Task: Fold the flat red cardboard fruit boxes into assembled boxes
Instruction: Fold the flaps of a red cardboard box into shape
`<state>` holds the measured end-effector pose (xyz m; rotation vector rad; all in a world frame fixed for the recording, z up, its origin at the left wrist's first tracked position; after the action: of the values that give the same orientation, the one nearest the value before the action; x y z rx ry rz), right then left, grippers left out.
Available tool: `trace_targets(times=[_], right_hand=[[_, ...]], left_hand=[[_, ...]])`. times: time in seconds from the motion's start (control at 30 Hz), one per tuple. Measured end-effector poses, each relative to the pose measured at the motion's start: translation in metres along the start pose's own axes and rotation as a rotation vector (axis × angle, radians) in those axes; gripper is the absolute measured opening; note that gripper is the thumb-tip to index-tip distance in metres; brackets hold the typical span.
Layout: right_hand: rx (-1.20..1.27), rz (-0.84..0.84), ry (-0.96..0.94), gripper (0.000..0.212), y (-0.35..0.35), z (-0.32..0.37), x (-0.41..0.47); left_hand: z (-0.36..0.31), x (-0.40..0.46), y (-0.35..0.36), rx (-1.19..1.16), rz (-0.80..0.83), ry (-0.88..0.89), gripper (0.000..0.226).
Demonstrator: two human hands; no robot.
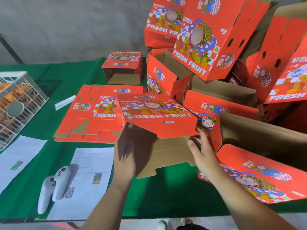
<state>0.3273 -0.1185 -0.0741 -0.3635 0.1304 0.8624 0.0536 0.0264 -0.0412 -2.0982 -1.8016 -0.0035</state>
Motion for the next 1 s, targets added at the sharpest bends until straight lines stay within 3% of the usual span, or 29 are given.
trace_targets(times=[0.13, 0.3, 0.5, 0.57, 0.67, 0.8, 0.87, 0.9, 0.97, 1.0], right_hand=[[-0.068, -0.029, -0.074, 0.048, -0.021, 0.007, 0.009], [-0.041, -0.090, 0.013, 0.071, -0.049, -0.008, 0.009], [0.108, -0.257, 0.254, 0.054, -0.118, -0.024, 0.015], [0.185, -0.273, 0.231, 0.055, -0.132, -0.027, 0.017], [0.440, -0.113, 0.187, 0.044, -0.113, -0.024, 0.018], [0.629, 0.233, 0.198, 0.054, -0.075, 0.005, 0.016], [0.604, 0.291, 0.166, 0.081, -0.070, 0.023, 0.016], [0.581, 0.305, 0.128, 0.085, -0.068, 0.036, 0.011], [0.539, 0.345, 0.056, 0.081, -0.063, 0.054, 0.010], [0.540, 0.282, 0.033, 0.064, -0.064, 0.066, 0.010]], left_hand=[[-0.010, -0.008, 0.007, 0.032, -0.007, 0.016, 0.020], [-0.032, -0.005, 0.013, 0.146, 0.063, 0.056, 0.047], [-0.068, 0.004, 0.016, 0.309, 0.188, 0.193, 0.053], [-0.081, 0.009, 0.016, 0.358, 0.218, 0.254, 0.051], [-0.092, 0.016, 0.019, 0.364, 0.290, 0.243, 0.026], [-0.098, 0.038, 0.005, 0.361, 0.312, 0.196, 0.041], [-0.099, 0.049, -0.001, 0.316, 0.328, 0.178, 0.044], [-0.100, 0.054, -0.005, 0.315, 0.326, 0.190, 0.047], [-0.103, 0.060, -0.014, 0.336, 0.326, 0.229, 0.048], [-0.103, 0.061, -0.018, 0.341, 0.334, 0.243, 0.049]])
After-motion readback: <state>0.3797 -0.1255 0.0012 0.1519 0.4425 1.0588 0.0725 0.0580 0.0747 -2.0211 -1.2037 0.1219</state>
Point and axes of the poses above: each hand's wrist, its own x-axis towards the middle knuckle, its own y-axis out of the palm, z = x × y, the point moved 9 cm from there along x, towards the middle knuckle, and after that the axes turned 15 degrees about y, right-handed, at the moved point
